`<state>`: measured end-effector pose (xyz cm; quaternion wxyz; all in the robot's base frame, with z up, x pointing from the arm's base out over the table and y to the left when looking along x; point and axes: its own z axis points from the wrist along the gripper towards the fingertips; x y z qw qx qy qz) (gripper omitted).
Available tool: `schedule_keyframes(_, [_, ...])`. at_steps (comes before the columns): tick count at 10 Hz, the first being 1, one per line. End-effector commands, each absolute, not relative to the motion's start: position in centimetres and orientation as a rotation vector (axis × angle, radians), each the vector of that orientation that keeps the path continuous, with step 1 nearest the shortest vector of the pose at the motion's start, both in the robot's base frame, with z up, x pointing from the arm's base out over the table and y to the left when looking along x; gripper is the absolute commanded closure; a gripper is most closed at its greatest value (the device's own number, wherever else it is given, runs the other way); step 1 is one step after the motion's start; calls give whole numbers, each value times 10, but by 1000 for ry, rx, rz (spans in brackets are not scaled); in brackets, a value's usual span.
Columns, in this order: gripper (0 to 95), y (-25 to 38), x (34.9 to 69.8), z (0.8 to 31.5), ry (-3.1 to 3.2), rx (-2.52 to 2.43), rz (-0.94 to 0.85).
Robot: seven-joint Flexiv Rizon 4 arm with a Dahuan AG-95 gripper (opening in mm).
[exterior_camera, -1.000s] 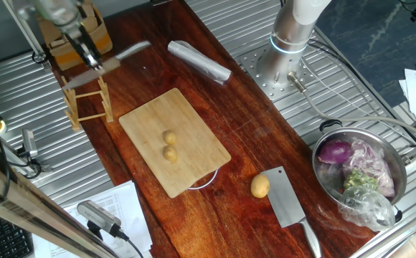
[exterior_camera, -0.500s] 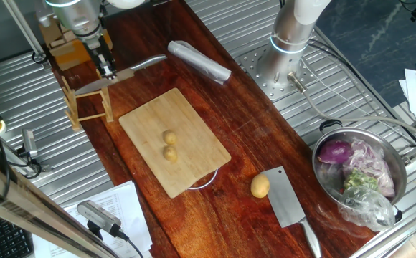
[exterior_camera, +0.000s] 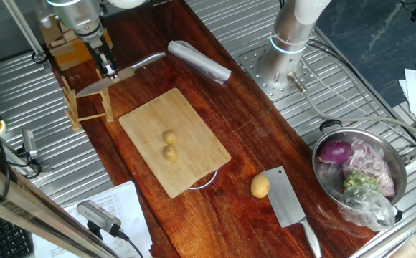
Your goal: Chop the potatoes
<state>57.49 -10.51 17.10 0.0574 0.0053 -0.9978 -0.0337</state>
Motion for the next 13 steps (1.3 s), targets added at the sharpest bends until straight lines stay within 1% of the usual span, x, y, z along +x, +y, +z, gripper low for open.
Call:
schedule_keyframes(1, [950,-106,577,171,-3017,27,-101])
schedule_keyframes(5, [950,-59,569,162,-3043,-90,-112])
schedule_keyframes(9, [950,-57,570,159,-3053,-73,-113])
schedule_keyframes(13, [950,-57,570,159,-3045,196,-144])
